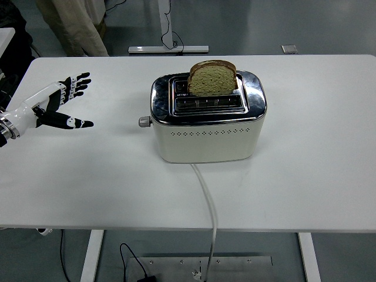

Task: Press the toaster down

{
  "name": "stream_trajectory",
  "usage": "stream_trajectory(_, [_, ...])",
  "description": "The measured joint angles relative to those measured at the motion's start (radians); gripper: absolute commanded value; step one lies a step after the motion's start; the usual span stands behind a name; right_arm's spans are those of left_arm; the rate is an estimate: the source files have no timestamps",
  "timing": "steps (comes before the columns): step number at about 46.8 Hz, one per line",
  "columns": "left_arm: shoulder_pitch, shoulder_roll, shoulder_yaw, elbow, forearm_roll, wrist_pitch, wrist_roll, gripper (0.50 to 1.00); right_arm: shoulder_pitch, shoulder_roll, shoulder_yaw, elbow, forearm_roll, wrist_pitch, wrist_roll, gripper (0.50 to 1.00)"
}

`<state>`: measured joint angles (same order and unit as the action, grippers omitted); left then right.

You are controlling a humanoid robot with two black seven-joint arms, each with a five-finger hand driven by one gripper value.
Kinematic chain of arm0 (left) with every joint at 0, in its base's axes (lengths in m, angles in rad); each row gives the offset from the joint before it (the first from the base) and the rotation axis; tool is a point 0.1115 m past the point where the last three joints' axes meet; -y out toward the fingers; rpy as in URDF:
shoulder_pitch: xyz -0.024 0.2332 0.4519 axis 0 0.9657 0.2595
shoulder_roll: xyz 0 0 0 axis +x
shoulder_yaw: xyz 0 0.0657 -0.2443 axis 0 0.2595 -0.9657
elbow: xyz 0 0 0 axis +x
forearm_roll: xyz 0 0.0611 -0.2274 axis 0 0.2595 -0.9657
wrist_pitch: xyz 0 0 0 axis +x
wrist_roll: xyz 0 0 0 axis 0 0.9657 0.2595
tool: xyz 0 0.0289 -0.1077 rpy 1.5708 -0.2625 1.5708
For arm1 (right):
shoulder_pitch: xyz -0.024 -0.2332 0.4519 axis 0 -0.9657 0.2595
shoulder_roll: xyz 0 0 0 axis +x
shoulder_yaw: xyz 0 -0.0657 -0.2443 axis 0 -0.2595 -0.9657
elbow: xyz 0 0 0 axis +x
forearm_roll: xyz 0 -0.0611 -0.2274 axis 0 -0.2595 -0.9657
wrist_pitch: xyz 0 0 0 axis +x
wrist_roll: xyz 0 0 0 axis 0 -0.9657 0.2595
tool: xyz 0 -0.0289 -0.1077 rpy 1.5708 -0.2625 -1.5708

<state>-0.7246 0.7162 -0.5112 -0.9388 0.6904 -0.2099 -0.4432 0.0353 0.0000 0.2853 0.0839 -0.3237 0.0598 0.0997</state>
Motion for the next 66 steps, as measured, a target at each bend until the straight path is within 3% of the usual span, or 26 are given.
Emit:
stream_trajectory(17, [-0.039,-0.085,-0.003,0.099,-0.337,0.003,0.0,1.0,0.0,0.0,0.0,0.0,0.0,0.0,0.0,0.998])
stream_trajectory(32, [-0.039,-0.143,-0.003,0.219,-0.528,0.001,-0.006,1.0,0.0,0.0,0.0,0.0,0.0,0.0,0.0,0.998])
stream_trajectory(40, [-0.039,-0.156,-0.016,0.231,-0.654,-0.006,-0.007,1.0,0.0,0.0,0.0,0.0,0.0,0.0,0.0,0.998])
stream_trajectory(56, [-0.039,-0.274,-0.043,0.32,-0.711,-0.011,-0.033,1.0,0.0,0.0,0.0,0.0,0.0,0.0,0.0,0.998])
stream_trajectory(66, [-0.039,-0.285,-0.046,0.347,-0.796,-0.022,-0.03,1.0,0.0,0.0,0.0,0.0,0.0,0.0,0.0,0.998])
